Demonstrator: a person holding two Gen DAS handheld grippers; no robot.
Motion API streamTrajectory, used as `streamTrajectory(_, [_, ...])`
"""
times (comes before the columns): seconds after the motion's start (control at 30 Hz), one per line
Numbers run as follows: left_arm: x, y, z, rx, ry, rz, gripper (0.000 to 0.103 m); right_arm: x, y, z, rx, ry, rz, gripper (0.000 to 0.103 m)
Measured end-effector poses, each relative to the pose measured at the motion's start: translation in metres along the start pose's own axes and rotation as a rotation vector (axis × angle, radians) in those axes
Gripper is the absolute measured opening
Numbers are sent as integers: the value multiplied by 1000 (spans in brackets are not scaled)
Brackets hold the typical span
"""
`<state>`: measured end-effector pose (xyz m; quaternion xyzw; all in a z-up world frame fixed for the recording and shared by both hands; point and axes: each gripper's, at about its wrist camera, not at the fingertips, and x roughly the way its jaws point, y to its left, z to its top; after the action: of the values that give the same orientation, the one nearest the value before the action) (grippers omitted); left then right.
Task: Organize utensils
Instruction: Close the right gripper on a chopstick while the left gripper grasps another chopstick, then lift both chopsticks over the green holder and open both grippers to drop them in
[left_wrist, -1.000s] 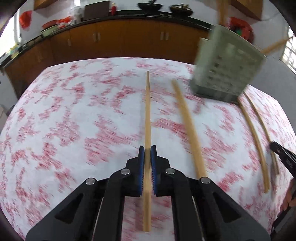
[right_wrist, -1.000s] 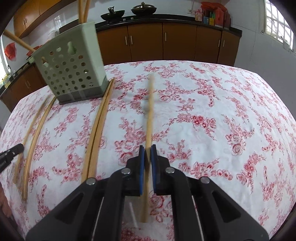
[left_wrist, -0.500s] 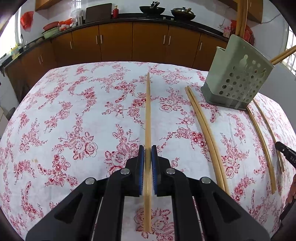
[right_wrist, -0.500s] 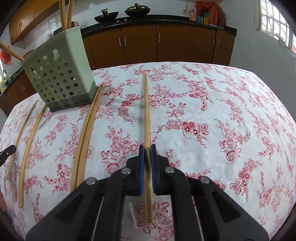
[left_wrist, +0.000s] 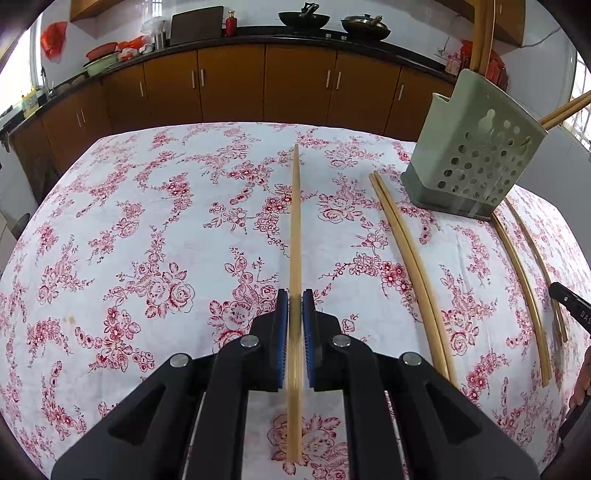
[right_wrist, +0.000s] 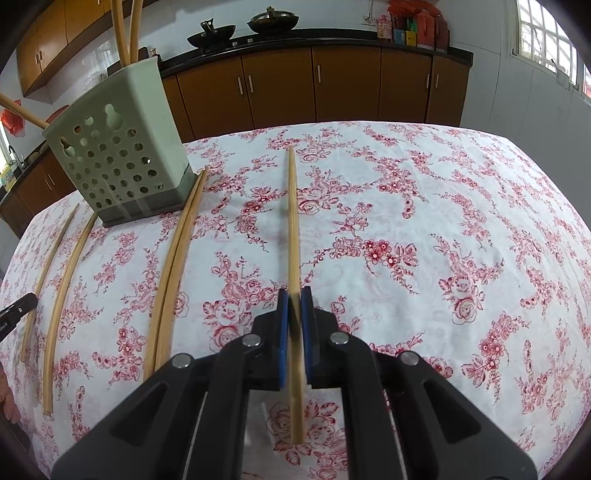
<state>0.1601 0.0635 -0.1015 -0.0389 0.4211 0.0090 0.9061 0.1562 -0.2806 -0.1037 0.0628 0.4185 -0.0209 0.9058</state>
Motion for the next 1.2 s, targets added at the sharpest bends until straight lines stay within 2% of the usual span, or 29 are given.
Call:
streamTrajectory(0.5, [-3,3,-3,-18,-1,-21,10,-2,-1,-2,8,0,4,9])
streamTrajectory(1.03, [-19,-2,-21,11,4,-4,8,-14,-7,-15,28,0,39,8])
streamTrajectory(1.13, [-22,-3,-20,19,11,-2,7,-26,-10,-17,34,-29,47,8])
streamTrajectory(1.2, [-31,-2,-18,15,-14,-15,7,-39,-11,-15,29,-68,48,8])
